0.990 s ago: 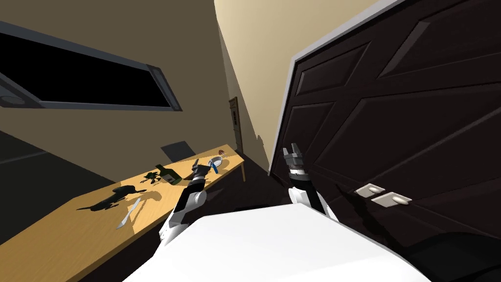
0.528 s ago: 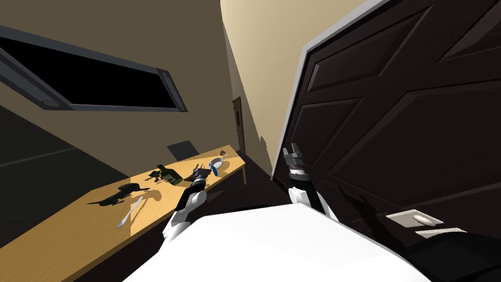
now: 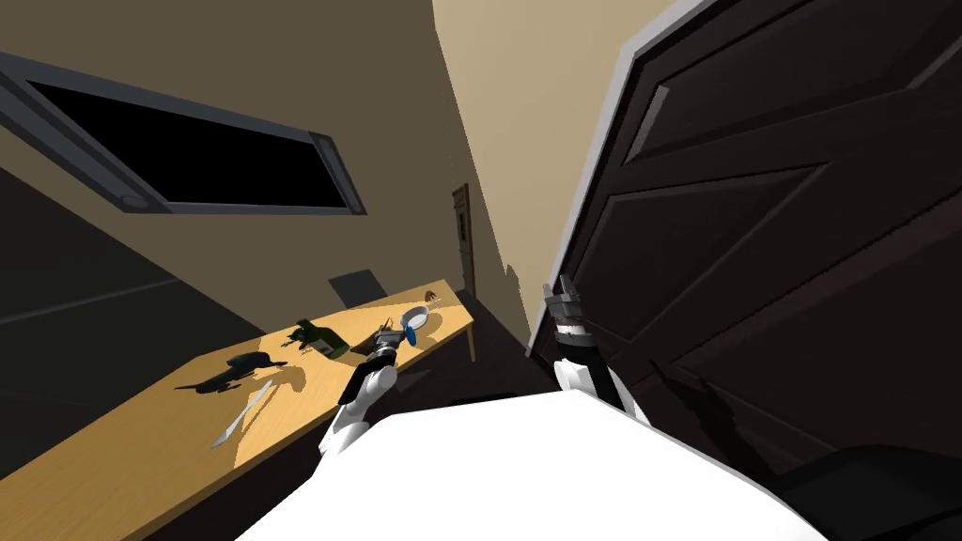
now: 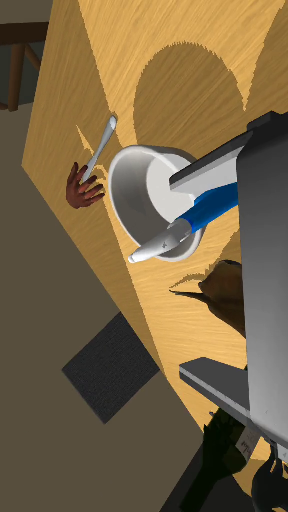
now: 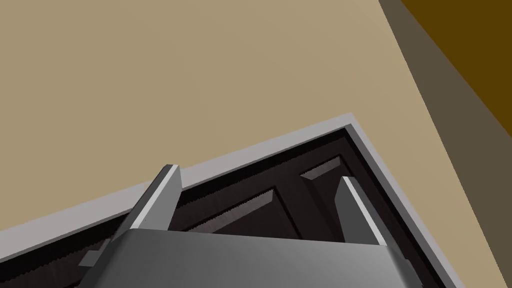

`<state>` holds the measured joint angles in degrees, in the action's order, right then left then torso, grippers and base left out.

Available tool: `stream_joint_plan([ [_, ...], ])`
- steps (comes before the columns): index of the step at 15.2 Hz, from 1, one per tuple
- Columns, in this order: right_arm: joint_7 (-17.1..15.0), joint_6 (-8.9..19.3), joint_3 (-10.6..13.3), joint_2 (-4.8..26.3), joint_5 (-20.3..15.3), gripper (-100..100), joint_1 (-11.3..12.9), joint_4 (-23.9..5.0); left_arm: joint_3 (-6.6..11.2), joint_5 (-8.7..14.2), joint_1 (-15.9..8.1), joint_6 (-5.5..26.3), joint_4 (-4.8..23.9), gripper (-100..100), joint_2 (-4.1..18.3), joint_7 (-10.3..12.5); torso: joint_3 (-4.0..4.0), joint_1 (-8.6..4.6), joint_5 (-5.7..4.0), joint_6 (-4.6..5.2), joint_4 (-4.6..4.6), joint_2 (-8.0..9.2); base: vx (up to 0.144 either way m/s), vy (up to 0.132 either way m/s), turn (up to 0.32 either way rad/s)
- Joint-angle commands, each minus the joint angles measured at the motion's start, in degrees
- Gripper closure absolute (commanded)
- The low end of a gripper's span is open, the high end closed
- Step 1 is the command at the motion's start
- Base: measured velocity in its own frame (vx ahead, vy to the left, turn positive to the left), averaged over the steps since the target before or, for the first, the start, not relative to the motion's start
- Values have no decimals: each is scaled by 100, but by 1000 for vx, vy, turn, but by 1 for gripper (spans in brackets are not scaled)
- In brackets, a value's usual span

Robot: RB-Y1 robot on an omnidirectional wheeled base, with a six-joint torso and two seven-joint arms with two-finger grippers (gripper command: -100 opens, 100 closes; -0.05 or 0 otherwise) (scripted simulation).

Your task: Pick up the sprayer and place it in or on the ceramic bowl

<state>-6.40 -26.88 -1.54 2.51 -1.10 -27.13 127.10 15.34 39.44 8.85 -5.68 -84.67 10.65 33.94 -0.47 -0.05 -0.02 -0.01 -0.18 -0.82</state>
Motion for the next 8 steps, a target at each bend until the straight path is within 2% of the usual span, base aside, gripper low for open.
stream_joint_plan([
  [1,0,0,0,0,0,0,0,0,124,204,-48,234,118,-100,-87,122,0,0,0,0,0,0,147,-12,135],
  [2,0,0,0,0,0,0,0,0,124,204,-48,234,118,-100,-87,122,0,6,1,-1,0,0,153,-24,112],
  [4,0,0,0,0,0,0,0,0,249,484,-112,450,359,-100,-202,310,-1,7,2,-2,0,-3,185,-24,171],
  [5,0,0,-1,0,0,0,-1,0,311,609,-137,546,465,-100,-273,395,-7,8,2,-3,-2,-15,264,-38,233],
  [6,0,0,-1,0,0,0,-2,0,311,609,-137,546,465,-100,-273,395,-17,5,2,-3,-6,-32,234,-40,172],
  [8,0,0,0,0,0,0,-1,0,427,824,-169,709,645,-100,-447,541,-15,7,2,-1,-6,-26,189,-19,166],
])
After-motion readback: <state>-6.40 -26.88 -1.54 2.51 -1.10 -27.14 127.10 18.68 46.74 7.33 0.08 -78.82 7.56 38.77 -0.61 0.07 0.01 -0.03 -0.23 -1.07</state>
